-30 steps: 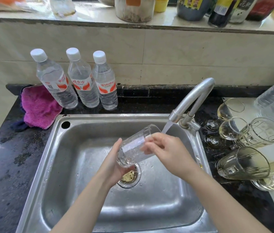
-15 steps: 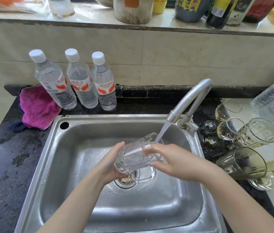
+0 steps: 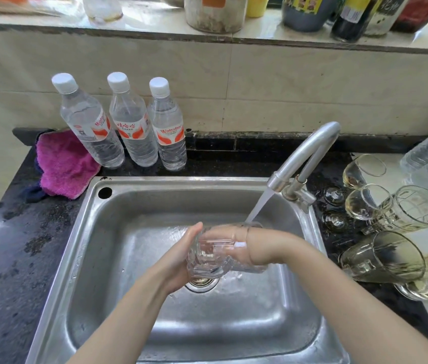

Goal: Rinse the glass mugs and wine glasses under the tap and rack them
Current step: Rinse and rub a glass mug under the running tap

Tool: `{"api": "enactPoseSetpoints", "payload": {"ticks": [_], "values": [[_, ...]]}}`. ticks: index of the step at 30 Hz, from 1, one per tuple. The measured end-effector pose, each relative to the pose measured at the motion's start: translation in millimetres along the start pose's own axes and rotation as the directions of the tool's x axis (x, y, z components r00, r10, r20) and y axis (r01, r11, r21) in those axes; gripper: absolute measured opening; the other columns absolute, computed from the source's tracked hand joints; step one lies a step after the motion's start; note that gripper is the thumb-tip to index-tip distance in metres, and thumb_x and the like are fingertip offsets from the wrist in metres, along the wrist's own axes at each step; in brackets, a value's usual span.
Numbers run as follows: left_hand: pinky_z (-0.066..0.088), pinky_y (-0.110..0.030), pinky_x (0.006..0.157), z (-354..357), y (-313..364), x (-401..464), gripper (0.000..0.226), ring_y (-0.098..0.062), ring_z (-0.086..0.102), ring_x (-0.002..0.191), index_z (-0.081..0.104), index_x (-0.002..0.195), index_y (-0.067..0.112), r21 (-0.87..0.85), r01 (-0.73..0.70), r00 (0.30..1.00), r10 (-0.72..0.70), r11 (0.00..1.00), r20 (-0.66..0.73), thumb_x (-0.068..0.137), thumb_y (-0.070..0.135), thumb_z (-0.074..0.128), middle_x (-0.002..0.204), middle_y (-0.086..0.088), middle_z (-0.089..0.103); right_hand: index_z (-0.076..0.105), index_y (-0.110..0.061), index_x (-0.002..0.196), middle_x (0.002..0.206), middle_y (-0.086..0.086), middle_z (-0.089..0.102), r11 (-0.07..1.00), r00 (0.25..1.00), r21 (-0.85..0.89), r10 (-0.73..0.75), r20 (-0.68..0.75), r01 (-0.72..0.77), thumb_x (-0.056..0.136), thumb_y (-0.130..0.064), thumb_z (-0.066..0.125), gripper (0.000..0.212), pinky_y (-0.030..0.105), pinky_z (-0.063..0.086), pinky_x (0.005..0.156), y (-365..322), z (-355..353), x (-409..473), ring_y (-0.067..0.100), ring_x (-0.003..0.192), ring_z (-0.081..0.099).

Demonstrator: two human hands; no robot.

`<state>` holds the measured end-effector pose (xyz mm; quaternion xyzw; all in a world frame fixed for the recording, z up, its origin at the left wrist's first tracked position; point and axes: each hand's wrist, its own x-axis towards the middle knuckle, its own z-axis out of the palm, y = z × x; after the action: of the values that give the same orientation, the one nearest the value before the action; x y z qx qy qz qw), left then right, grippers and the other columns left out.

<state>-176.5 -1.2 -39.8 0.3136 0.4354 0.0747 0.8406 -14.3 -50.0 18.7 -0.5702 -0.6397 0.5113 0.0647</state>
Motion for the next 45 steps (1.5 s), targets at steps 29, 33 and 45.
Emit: {"api": "enactPoseSetpoints", "payload": {"ticks": [29,33,45], "values": [[0.051,-0.028,0.053,-9.7,17.1,9.3,0.042,-0.022,0.066,0.082,0.067,0.111,0.019,0.404,-0.032,0.915,0.19,0.914,-0.357,0.09,0.05,0.049,0.114,-0.01,0.066,0.017,-0.013,0.151,0.16,0.007,0.013,0.961,0.989,-0.276,-0.031,-0.146,-0.01,0.097,-0.003,0.037,0.058,0.03,0.002,0.116,11.1,64.6,17.1,0.022,0.146,0.009],[0.053,-0.027,0.063,-3.8,26.6,4.5,0.038,-0.009,0.061,0.093,0.059,0.126,0.028,0.583,-0.168,0.813,0.447,0.795,-0.374,0.092,0.043,0.052,0.126,0.005,0.06,0.044,-0.021,0.139,0.146,-0.003,0.044,0.979,0.968,0.002,0.2,-0.149,-0.202,0.102,-0.021,0.036,0.037,0.025,0.025,0.115,53.4,52.3,-25.3,0.012,0.131,0.042],[0.046,-0.028,0.085,64.0,16.4,41.0,0.061,-0.011,0.054,0.105,0.034,0.143,0.034,0.817,-0.339,0.719,0.689,0.467,-0.095,0.087,0.048,0.056,0.126,-0.001,0.047,0.056,-0.01,0.083,0.066,-0.008,0.051,0.845,0.493,0.534,0.459,-0.739,0.014,0.098,-0.034,0.043,0.031,0.022,0.036,0.056,27.4,29.1,-7.0,0.005,0.058,0.045]]}}
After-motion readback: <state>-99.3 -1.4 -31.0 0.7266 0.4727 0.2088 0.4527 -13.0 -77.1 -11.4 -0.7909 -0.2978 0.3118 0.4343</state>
